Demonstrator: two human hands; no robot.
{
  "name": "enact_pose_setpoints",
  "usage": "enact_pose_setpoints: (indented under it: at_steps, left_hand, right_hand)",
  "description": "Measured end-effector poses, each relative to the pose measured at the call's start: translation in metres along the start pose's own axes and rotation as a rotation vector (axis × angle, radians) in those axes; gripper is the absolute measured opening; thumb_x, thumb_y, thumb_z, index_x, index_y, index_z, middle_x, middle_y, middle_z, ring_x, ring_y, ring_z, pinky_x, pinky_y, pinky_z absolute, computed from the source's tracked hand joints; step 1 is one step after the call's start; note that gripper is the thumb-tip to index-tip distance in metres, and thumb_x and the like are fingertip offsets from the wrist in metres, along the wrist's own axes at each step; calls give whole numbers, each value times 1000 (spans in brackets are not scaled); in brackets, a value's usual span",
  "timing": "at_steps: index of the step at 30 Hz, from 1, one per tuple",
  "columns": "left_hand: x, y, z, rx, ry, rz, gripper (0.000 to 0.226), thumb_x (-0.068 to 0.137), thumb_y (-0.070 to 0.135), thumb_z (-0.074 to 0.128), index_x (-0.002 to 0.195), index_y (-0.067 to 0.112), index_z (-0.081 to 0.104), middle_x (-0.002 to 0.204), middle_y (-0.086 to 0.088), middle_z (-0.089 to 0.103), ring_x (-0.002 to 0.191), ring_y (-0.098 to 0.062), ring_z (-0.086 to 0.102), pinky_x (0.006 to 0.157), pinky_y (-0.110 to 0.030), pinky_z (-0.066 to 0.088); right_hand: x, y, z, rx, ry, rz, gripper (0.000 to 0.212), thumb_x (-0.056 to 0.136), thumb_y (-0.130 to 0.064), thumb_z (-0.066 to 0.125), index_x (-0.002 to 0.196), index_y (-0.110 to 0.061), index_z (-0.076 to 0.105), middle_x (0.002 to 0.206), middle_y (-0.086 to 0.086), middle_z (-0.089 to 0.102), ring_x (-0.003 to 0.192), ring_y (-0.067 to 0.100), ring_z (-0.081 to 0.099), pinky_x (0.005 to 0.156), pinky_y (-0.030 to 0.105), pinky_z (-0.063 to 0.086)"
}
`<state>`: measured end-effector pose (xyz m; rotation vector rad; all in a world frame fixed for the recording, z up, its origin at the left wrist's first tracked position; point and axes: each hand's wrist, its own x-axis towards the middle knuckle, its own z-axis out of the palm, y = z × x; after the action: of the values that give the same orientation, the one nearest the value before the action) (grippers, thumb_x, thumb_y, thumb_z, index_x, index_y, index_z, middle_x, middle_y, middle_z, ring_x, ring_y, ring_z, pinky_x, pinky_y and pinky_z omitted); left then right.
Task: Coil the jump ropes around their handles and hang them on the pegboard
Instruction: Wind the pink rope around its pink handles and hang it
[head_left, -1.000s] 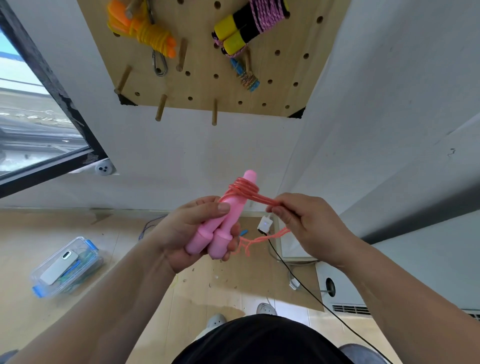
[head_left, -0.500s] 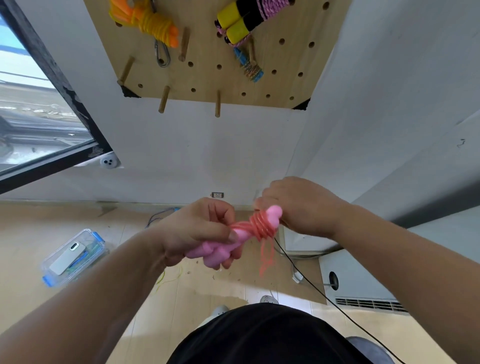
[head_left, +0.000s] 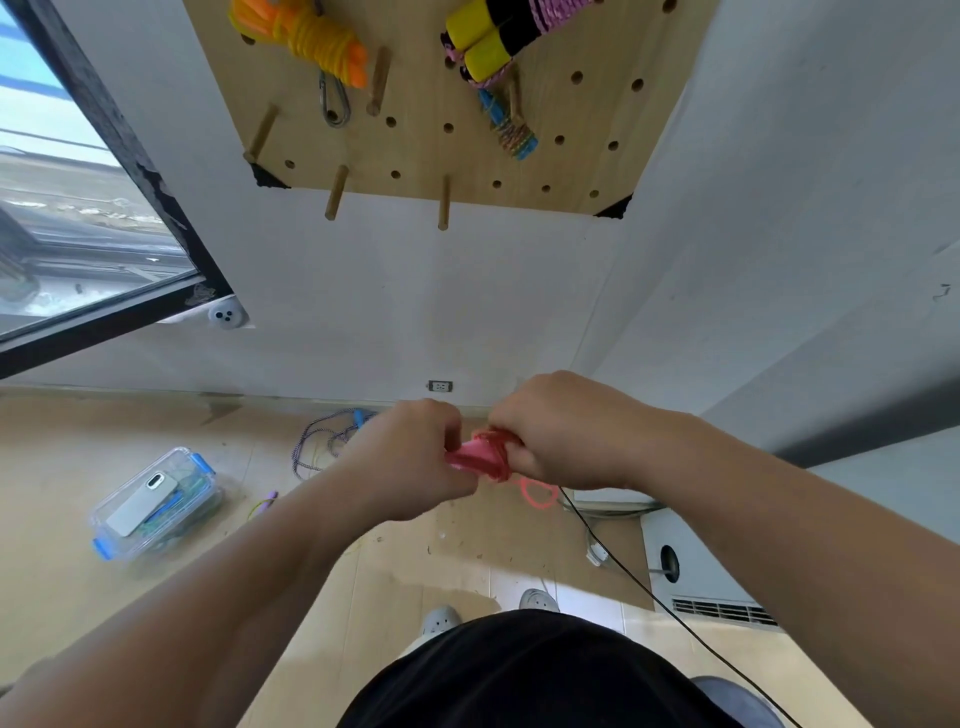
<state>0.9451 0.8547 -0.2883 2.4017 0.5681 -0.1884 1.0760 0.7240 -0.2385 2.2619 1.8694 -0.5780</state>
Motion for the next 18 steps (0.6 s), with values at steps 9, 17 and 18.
enact_pose_setpoints:
  at_steps: [9, 17, 18]
  left_hand:
    - [14, -7, -3, -735, 112, -258, 32, 70, 16, 87, 75, 2, 59, 60, -22, 62, 52, -23, 53, 49, -32, 34]
    - [10, 7, -4, -1143, -3, -310, 30, 73, 16, 83, 77, 2, 57, 80, -31, 69, 60, -34, 62, 55, -35, 45]
    - [9, 10, -4, -1195, -8, -316, 26, 80, 11, 79, 77, 2, 55, 81, -31, 68, 60, -34, 61, 57, -36, 45]
  right_hand:
    - [-30, 2, 35, 178, 364, 105, 43, 106, -32, 35, 146, -32, 48, 94, -5, 58, 90, 26, 60, 69, 36, 44]
    - [-52, 9, 50, 614, 760, 184, 32, 96, -11, 63, 121, -28, 73, 97, -16, 73, 86, 3, 64, 73, 14, 47]
    - [-54, 9, 47, 720, 775, 214, 29, 96, -9, 64, 113, -29, 75, 93, -15, 74, 83, 4, 64, 71, 12, 45]
